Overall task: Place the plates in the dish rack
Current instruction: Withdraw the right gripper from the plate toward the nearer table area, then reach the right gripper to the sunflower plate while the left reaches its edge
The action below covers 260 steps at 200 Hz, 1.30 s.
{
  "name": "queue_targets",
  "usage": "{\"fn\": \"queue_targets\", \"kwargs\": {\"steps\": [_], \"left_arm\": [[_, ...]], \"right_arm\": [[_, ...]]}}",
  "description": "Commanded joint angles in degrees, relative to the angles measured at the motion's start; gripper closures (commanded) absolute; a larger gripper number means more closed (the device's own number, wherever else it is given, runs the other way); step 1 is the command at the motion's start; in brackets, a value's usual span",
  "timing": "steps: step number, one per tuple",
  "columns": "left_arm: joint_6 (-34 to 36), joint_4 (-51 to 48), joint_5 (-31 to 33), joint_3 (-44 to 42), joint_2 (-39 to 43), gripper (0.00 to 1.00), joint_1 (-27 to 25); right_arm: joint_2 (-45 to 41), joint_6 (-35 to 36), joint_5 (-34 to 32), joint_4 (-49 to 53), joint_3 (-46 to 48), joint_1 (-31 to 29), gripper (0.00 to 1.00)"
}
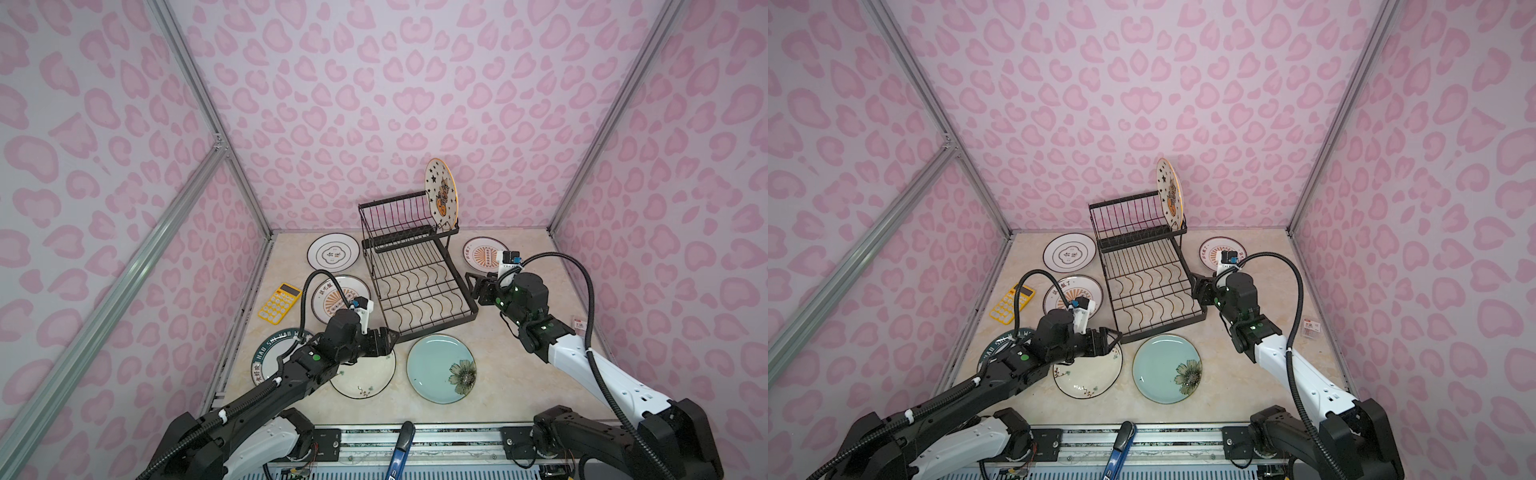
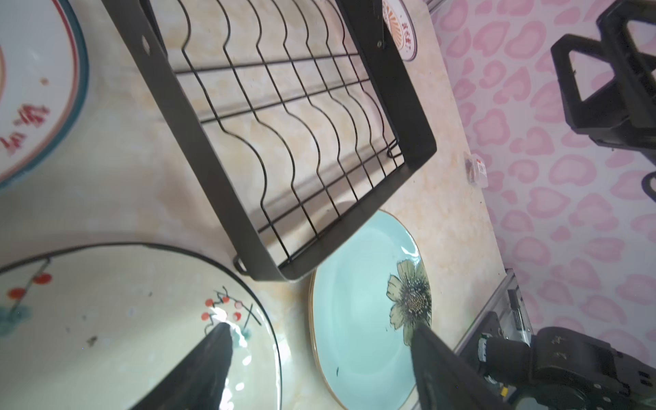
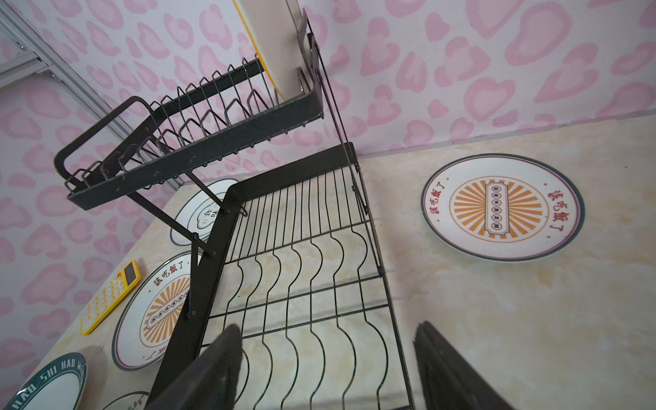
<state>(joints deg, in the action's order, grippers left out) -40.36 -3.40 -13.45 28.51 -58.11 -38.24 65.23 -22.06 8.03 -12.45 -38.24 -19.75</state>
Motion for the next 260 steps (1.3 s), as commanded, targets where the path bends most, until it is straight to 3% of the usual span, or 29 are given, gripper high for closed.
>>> {"fn": "queue_targets", "kwargs": {"steps": [1,75,130,206,260], "left_arm": [[-4.25,-2.99,1.67,-0.39,0.51,0.19,-2.70],[-12.57,-4.60,2.93,1.49,-6.62,0.19,-12.14],[-12.42,-5.15,0.97,6.53,-14.21,0.20,-14.05],[-14.41,-2.11,-0.93,7.39,-20.50,0.25,-14.50],[-14.05,-1.33,-2.10,8.38,-23.64,0.28,-14.58]], "right_arm": [[0.43,-1.13,1.80,-0.71,1.14,0.02,0.24],[-3.24,-1.24,5.35,6.30,4.39,0.57,0.24],[-9.79,-3.10,7.61,12.40,8.34,1.54,0.24],[-15.85,-11.98,16.55,19.18,15.57,1.65,0.28],[-20.44,-16.93,20.70,24.85,21.58,1.63,0.39]]}}
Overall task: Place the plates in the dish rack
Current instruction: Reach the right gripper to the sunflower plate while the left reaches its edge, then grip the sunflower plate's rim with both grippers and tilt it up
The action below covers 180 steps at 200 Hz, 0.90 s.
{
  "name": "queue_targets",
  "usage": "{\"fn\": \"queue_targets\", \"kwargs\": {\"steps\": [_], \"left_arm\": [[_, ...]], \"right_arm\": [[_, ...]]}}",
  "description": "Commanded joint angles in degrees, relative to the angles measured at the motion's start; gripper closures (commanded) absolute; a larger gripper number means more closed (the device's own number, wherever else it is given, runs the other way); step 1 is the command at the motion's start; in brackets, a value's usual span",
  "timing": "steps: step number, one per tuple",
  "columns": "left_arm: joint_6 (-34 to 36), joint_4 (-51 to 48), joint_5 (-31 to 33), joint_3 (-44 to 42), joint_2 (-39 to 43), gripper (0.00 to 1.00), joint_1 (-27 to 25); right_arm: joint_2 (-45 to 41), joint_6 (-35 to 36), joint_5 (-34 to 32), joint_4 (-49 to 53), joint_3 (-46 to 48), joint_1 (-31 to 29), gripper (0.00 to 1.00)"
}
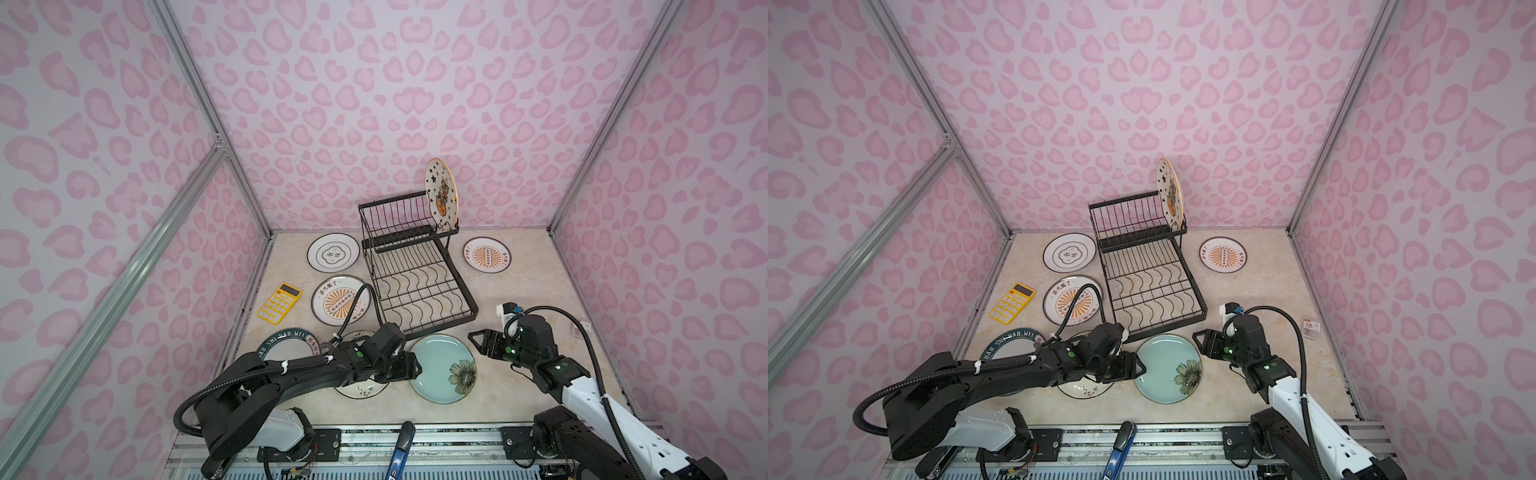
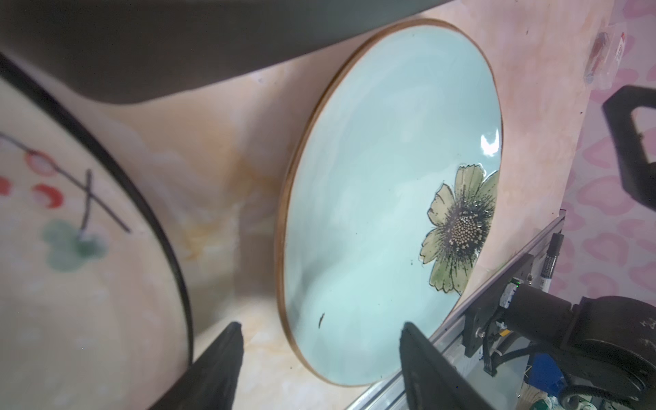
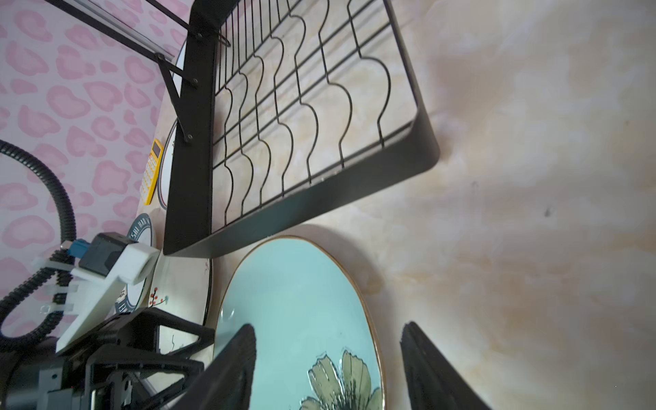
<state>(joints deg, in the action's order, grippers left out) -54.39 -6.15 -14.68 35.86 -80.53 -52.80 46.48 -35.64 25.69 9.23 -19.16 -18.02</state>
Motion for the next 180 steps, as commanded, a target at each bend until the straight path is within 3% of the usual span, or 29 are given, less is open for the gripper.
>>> {"fn": "queue_targets", "kwargs": {"steps": [1,64,122,153,180], "left_arm": [[0.03,1.41,-0.92,1.09,-1.25,0.28,-0.03],[0.54,1.71,-1.85,2.54,-3.96,0.33,-0.03],[1.02,1.69,-2.61,3.37,-5.49,0.35,-0.02],[1.11,1.85,-2.71,3.52,-5.72,0.39,-0.11],[1.09,1.99,-2.95,3.52,-6.05,0.41,-0.29]], "right_arm": [[-1.80,-3.41,3.09,3.16,2.66,-0.09,0.39],[-5.34,-6.79,6.07,3.33,9.39,-0.08,0.42],[-0.61,-9.22,7.44,-4.05,11.64,-1.89,0.46],[2.56,-10.02,7.43,-7.45,11.43,-3.63,0.55],[4.12,-10.92,7.34,-9.23,11.52,-4.72,0.71]]}}
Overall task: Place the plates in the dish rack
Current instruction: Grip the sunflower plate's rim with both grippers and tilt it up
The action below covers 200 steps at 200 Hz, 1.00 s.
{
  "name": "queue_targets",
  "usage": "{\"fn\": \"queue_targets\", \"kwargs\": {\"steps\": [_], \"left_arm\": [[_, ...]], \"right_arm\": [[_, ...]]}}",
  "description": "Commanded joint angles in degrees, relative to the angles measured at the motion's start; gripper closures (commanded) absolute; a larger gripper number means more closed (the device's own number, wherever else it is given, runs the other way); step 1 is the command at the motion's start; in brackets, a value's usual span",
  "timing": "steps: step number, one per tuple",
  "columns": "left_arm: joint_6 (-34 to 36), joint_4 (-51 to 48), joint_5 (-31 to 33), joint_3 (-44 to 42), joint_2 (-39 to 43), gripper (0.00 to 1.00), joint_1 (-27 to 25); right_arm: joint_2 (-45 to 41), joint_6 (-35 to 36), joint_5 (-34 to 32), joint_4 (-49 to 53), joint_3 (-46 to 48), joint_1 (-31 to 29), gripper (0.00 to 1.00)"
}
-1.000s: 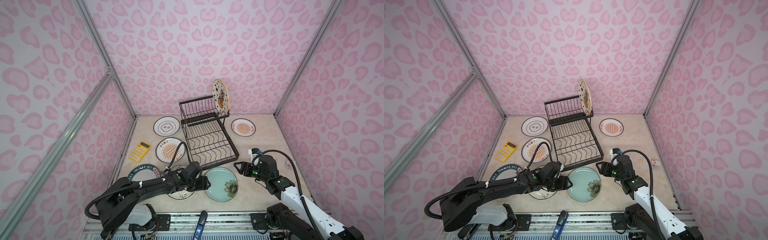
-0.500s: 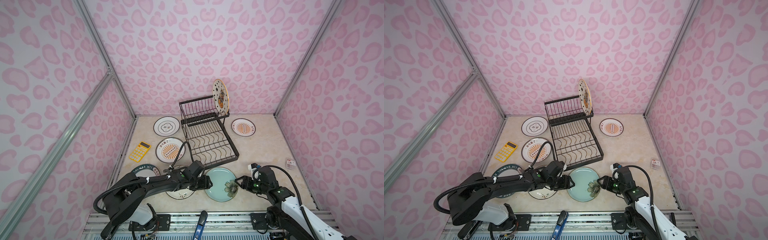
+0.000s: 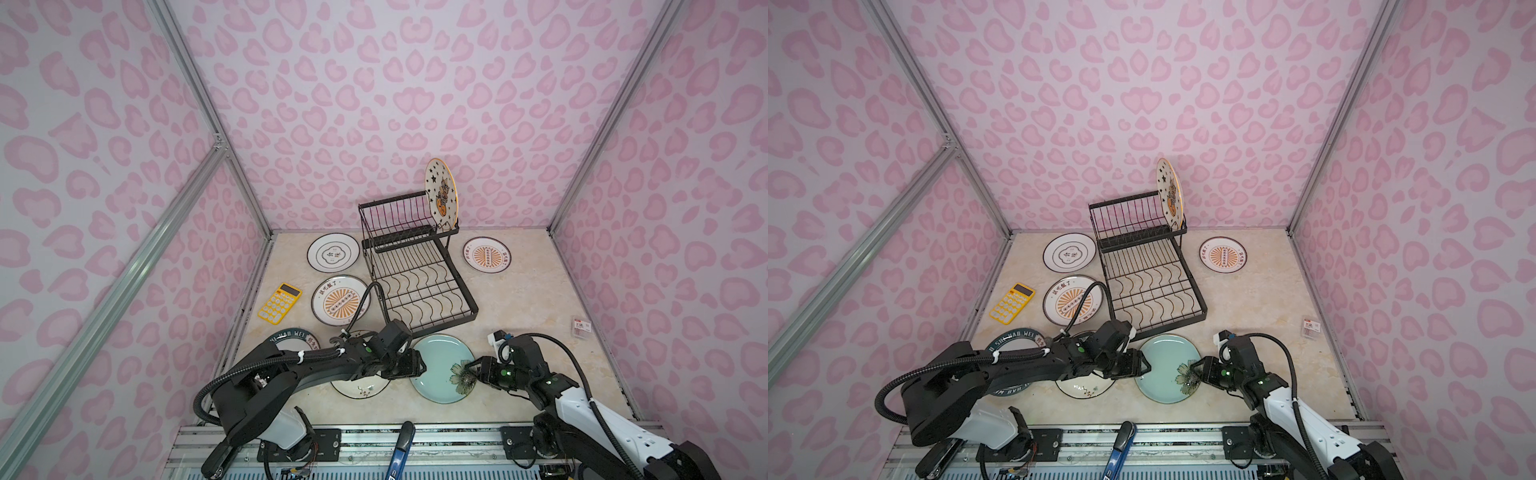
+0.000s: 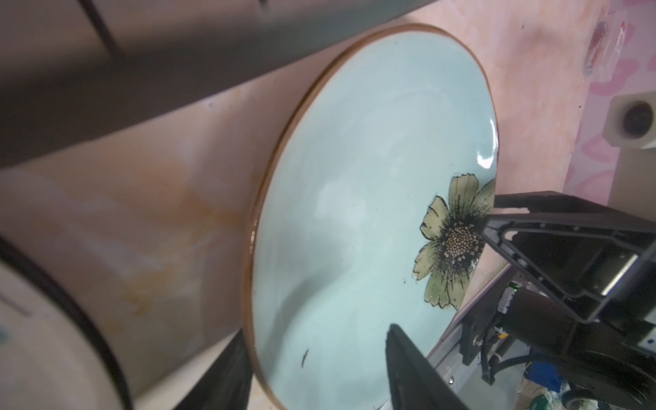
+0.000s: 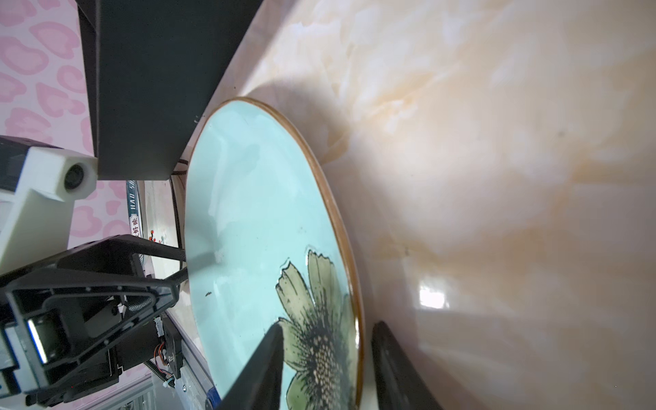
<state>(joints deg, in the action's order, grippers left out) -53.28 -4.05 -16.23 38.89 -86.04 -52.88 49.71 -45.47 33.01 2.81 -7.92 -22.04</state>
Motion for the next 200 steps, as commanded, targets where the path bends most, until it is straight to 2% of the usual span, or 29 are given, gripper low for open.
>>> {"fn": "queue_targets", "kwargs": {"steps": [1,34,84,153,200], "left_arm": [[-0.01,-0.09,-1.42,0.48,-0.54,0.41,-0.20],[0.24,-0.07,-1.86,0.73,-0.89,0.42,-0.38],[0.45,0.19,-2.40,0.93,-1.38,0.43,-0.65],[0.37,0.54,-2.40,0.99,-1.54,0.43,-0.99],[1.33,0.50,-3.40,1.67,-1.68,0.43,-1.08]], "right_arm": [[0.89,-1.09,0.02,-2.81,0.29,-0.70,0.71],[0.26,-1.37,-0.14,-2.25,0.31,-0.90,0.88],[-2.19,-1.22,-0.15,0.68,0.36,-0.90,0.99],[-9.66,-0.82,0.66,8.38,1.33,0.07,1.00],[-14.46,-1.55,4.11,9.63,2.29,2.96,1.00]]}}
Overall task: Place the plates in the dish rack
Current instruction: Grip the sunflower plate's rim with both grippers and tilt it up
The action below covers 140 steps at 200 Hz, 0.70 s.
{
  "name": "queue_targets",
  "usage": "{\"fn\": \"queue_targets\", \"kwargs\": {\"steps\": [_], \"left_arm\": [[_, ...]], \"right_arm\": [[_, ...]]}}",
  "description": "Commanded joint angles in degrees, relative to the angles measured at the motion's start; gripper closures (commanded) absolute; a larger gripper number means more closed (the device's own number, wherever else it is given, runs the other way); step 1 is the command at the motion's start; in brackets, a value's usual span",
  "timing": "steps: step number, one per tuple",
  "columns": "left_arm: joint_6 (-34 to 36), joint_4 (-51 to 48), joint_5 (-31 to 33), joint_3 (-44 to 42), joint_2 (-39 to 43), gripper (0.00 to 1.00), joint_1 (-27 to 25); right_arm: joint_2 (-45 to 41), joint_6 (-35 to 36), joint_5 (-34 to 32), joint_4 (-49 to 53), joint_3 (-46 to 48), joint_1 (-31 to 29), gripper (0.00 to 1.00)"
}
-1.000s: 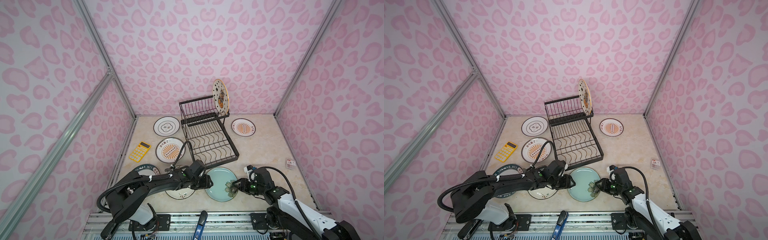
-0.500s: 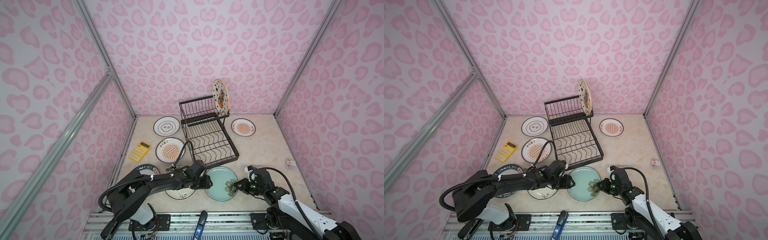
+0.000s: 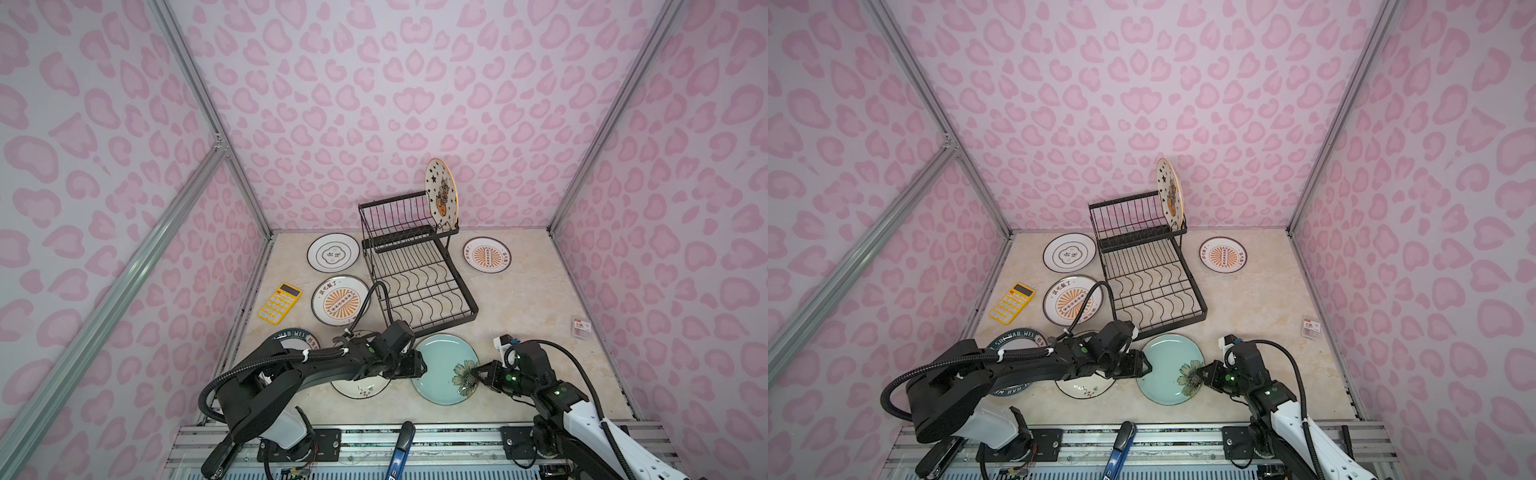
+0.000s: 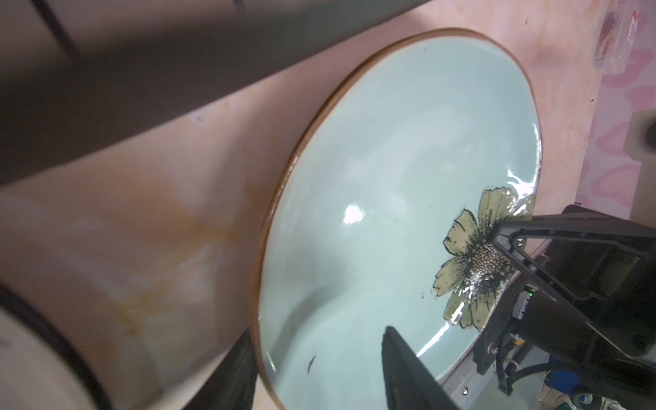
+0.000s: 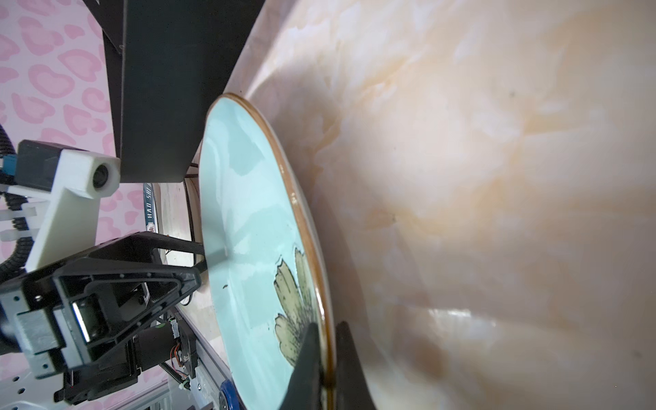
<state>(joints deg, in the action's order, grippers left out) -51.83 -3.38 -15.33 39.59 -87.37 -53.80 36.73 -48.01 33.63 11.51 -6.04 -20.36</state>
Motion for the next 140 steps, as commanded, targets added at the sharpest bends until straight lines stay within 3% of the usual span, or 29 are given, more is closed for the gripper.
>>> {"fn": "queue_targets", "kwargs": {"steps": [1,140], "left_arm": [[-0.06,-0.16,-4.37,0.99,-0.39,0.43,-0.16],[2.65,-5.43,-1.55,3.62,3.30,0.31,0.06]], "right_arm": [[-1.57,0.99,3.61,0.91,0.37,1.37,1.00],[-4.99,-1.18,15.05,-3.25,-1.68,9.28,1.00]]}}
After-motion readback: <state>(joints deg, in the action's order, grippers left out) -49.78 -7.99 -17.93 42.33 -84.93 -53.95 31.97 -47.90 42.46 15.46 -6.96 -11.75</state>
